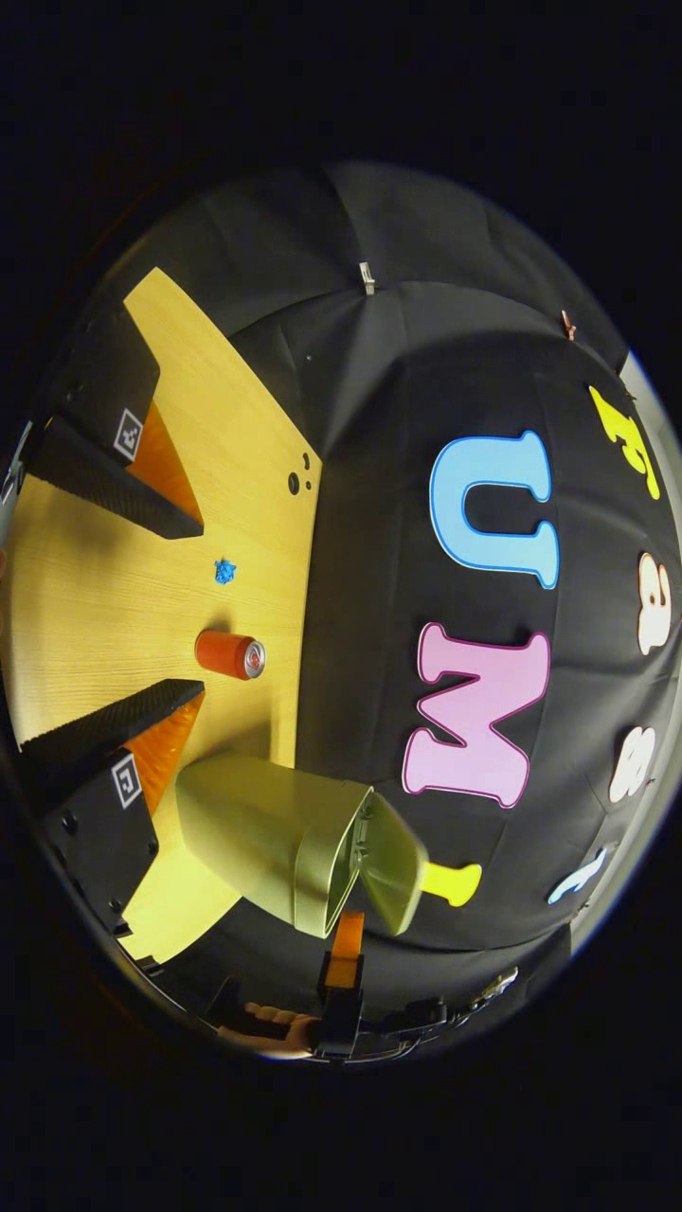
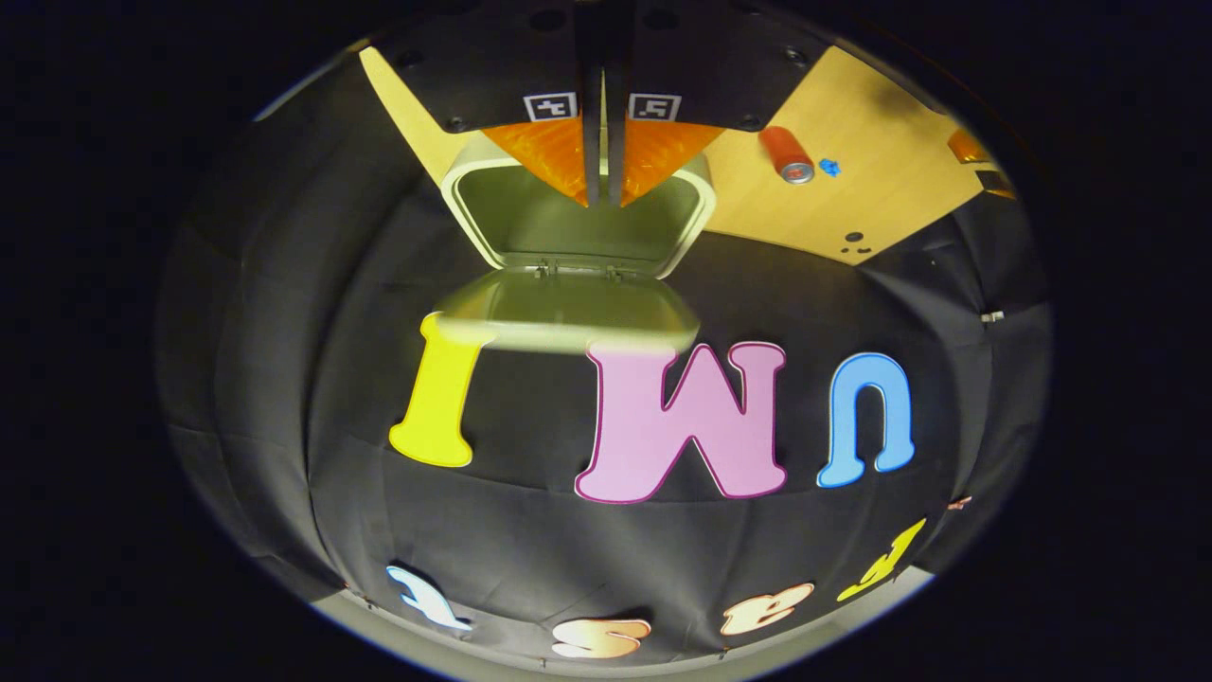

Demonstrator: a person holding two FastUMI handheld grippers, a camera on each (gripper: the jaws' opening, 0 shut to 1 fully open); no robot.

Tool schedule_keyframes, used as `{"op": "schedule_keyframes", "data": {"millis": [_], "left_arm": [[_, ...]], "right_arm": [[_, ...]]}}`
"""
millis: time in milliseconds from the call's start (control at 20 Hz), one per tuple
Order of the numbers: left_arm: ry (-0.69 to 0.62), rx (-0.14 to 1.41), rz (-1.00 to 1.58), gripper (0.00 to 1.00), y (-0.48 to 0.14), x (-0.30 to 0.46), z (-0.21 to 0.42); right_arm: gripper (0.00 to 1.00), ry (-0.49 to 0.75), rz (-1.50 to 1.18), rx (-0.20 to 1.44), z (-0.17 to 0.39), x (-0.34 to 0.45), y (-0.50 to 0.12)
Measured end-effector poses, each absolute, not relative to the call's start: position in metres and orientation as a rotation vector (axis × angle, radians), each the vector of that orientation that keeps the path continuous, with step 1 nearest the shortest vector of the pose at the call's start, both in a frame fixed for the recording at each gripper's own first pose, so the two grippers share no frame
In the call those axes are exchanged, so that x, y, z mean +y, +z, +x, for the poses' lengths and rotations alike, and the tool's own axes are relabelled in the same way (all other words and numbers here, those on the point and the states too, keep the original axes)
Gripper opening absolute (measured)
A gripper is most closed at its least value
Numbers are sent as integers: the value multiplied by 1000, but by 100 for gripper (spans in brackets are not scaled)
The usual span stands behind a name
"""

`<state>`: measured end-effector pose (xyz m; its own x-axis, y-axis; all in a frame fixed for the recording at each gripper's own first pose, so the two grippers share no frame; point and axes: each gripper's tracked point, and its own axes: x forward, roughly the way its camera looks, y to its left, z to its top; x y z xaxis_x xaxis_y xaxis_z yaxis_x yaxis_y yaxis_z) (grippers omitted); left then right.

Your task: Press the lid of the desktop garbage bin to open it, pick up the crumpled paper on the desktop and throw it into the bin, then pick up the pop can on the desktop and drop it into the bin, and finally close the garbage bin lid.

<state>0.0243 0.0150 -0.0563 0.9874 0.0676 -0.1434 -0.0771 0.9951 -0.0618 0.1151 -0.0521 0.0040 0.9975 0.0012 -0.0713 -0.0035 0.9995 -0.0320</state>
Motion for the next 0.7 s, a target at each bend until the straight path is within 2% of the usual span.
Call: {"op": "schedule_keyframes", "data": {"millis": [700], "left_arm": [[61,147,-58,96,-70,26,11]], "right_arm": [[6,23,-1,121,67,-37,-25]]}}
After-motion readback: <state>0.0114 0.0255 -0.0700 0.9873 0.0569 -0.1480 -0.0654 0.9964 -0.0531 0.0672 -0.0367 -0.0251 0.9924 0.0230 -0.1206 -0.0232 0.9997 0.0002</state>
